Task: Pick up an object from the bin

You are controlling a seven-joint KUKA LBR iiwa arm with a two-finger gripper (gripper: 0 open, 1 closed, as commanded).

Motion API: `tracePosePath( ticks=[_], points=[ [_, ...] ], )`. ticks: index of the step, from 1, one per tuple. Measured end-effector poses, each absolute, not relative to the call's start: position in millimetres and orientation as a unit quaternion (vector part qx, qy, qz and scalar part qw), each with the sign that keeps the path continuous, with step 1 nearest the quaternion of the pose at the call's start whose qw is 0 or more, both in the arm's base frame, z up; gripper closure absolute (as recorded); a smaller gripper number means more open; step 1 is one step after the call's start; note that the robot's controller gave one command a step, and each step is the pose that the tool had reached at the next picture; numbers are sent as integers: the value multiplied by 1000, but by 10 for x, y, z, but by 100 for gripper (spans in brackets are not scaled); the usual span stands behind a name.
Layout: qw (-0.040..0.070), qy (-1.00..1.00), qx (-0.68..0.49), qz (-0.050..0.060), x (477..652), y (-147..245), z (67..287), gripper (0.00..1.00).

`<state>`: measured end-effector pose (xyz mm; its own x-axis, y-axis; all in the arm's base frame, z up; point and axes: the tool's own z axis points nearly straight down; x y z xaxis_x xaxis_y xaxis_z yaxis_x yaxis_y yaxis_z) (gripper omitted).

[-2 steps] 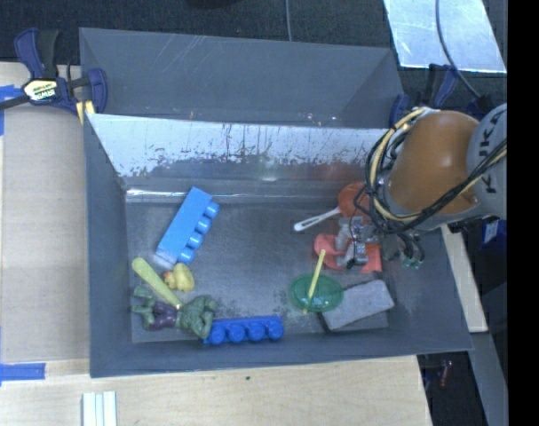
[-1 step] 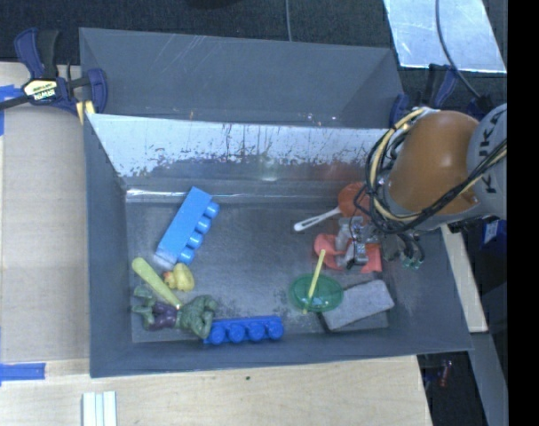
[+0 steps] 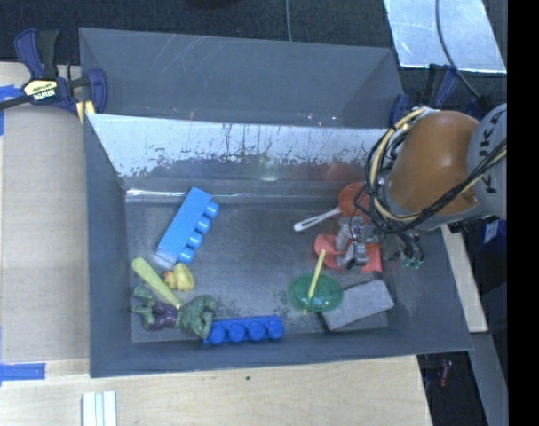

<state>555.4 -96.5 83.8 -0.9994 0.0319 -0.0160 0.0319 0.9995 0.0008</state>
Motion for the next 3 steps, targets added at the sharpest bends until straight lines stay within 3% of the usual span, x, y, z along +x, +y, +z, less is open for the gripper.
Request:
tracePosePath(
  ticks=[2, 3],
  points=[
    [8, 1000, 16, 0, 5554, -965, 838, 100],
    [8, 1000, 16, 0, 5554, -964, 838, 0]
  ],
)
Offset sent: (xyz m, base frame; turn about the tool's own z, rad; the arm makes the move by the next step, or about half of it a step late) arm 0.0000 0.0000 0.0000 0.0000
